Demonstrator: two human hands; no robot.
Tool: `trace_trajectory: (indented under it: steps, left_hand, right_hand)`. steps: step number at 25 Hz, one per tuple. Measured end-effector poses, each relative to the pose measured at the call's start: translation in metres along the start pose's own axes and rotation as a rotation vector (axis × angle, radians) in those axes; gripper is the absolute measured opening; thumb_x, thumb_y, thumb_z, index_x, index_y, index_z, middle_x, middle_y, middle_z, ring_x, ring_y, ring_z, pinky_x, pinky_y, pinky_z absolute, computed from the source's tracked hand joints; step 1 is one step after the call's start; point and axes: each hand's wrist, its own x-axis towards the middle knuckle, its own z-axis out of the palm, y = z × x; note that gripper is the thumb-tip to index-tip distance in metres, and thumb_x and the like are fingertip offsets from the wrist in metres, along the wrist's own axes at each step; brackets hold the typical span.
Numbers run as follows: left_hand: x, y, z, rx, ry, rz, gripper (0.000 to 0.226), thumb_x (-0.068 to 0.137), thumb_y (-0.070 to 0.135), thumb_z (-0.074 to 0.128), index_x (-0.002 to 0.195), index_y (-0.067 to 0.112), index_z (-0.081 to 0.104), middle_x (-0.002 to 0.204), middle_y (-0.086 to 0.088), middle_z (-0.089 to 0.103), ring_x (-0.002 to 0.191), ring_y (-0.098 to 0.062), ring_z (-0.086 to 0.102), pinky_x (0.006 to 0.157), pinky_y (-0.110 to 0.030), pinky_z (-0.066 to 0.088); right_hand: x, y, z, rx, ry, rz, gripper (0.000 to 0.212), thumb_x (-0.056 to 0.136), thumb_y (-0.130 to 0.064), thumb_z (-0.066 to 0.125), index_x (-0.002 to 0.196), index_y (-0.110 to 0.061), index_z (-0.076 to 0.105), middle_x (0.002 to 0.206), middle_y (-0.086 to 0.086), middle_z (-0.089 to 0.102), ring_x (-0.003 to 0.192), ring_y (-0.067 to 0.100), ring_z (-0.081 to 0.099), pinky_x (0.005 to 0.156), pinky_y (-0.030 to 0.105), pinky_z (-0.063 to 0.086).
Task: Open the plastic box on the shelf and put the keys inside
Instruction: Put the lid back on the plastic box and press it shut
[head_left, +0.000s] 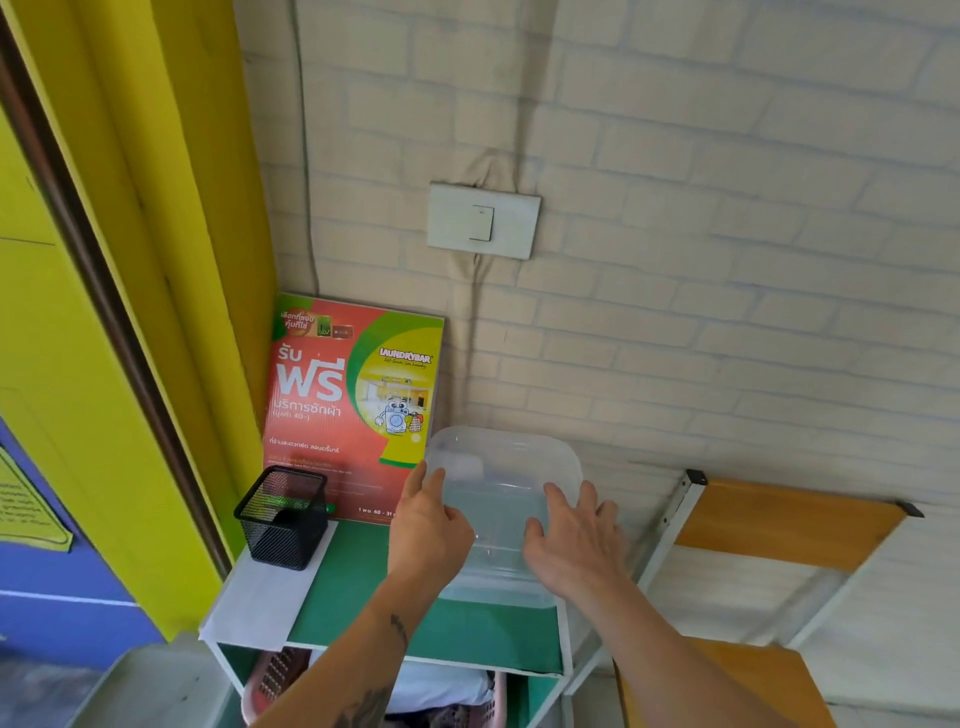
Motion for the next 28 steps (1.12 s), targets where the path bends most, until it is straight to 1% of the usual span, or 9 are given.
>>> trace_trajectory:
  steps: [5,10,13,16,17,19,22,25,28]
  left_hand:
    - [0.003,-0.004,0.003,-0.017,0.006,0.003,0.055,0.090,0.004,0.043,0.144,0.014,0.043,0.160,-0.002,0.025,0.141,-0.024,0.035,0.108,-0.034,0.038]
    - [0.006,-0.006,0.005,0.022,-0.021,0.008,0.056,0.090,0.006,0.043,0.145,0.015,0.041,0.161,-0.003,0.022,0.139,-0.026,0.039,0.105,-0.035,0.040]
    - [0.008,-0.006,0.005,0.120,-0.085,0.014,0.059,0.089,0.009,0.043,0.147,0.017,0.035,0.162,-0.005,0.018,0.139,-0.028,0.038,0.106,-0.037,0.041]
    - [0.009,-0.003,0.000,0.353,-0.068,0.081,0.058,0.087,0.016,0.046,0.144,0.016,0.036,0.156,-0.009,0.027,0.139,-0.028,0.032,0.111,-0.041,0.036]
    - [0.010,-0.002,-0.001,0.438,-0.034,0.146,0.057,0.086,0.018,0.047,0.142,0.016,0.038,0.153,-0.010,0.030,0.138,-0.028,0.031,0.111,-0.041,0.035]
    - [0.016,0.001,-0.002,0.528,-0.002,0.321,0.056,0.086,0.021,0.047,0.141,0.015,0.039,0.154,-0.009,0.028,0.140,-0.028,0.029,0.113,-0.040,0.032]
    - [0.032,0.003,0.000,0.611,-0.100,0.531,0.058,0.091,0.026,0.041,0.147,0.012,0.032,0.160,-0.011,0.022,0.147,-0.029,0.021,0.121,-0.041,0.020]
    - [0.045,-0.004,0.006,0.704,-0.218,0.561,0.064,0.095,0.035,0.028,0.153,0.009,0.017,0.164,-0.013,0.007,0.151,-0.028,0.004,0.124,-0.043,0.006]
    - [0.048,-0.014,0.012,0.723,-0.262,0.525,0.077,0.086,0.045,0.007,0.154,0.010,0.012,0.164,-0.015,0.001,0.151,-0.028,-0.003,0.124,-0.042,0.000]
  right_hand:
    - [0.000,0.001,0.004,-0.004,-0.013,-0.010,0.059,0.095,-0.049,0.033,0.150,-0.029,0.022,0.153,0.015,0.020,0.124,0.035,0.033,0.102,0.045,0.038]
    - [0.005,0.002,0.003,-0.011,-0.026,-0.022,0.060,0.094,-0.050,0.034,0.150,-0.028,0.023,0.149,0.013,0.024,0.122,0.034,0.034,0.099,0.045,0.039]
    - [0.011,0.006,0.002,-0.022,-0.076,-0.039,0.063,0.093,-0.052,0.036,0.150,-0.029,0.022,0.148,0.013,0.025,0.124,0.035,0.033,0.099,0.047,0.040]
    - [0.013,0.005,-0.001,-0.057,-0.098,-0.032,0.063,0.091,-0.055,0.037,0.147,-0.029,0.025,0.147,0.013,0.026,0.128,0.037,0.030,0.100,0.051,0.037]
    - [0.015,0.003,-0.001,-0.075,-0.091,-0.033,0.063,0.091,-0.056,0.037,0.146,-0.028,0.026,0.149,0.014,0.024,0.131,0.038,0.027,0.102,0.053,0.034]
    - [0.020,-0.001,-0.001,-0.087,-0.054,-0.069,0.064,0.092,-0.054,0.038,0.147,-0.024,0.026,0.157,0.016,0.013,0.141,0.041,0.015,0.109,0.057,0.026]
    - [0.033,-0.001,0.002,-0.060,-0.009,-0.196,0.068,0.096,-0.050,0.036,0.154,-0.023,0.014,0.164,0.017,-0.008,0.149,0.038,-0.008,0.118,0.057,0.009]
    - [0.044,0.005,0.008,-0.074,-0.011,-0.262,0.071,0.097,-0.053,0.029,0.156,-0.025,0.001,0.163,0.017,-0.017,0.149,0.035,-0.017,0.120,0.055,0.001]
    - [0.047,0.014,0.022,-0.060,-0.041,-0.245,0.072,0.097,-0.059,0.023,0.156,-0.029,-0.005,0.162,0.016,-0.021,0.148,0.032,-0.021,0.121,0.051,-0.001]
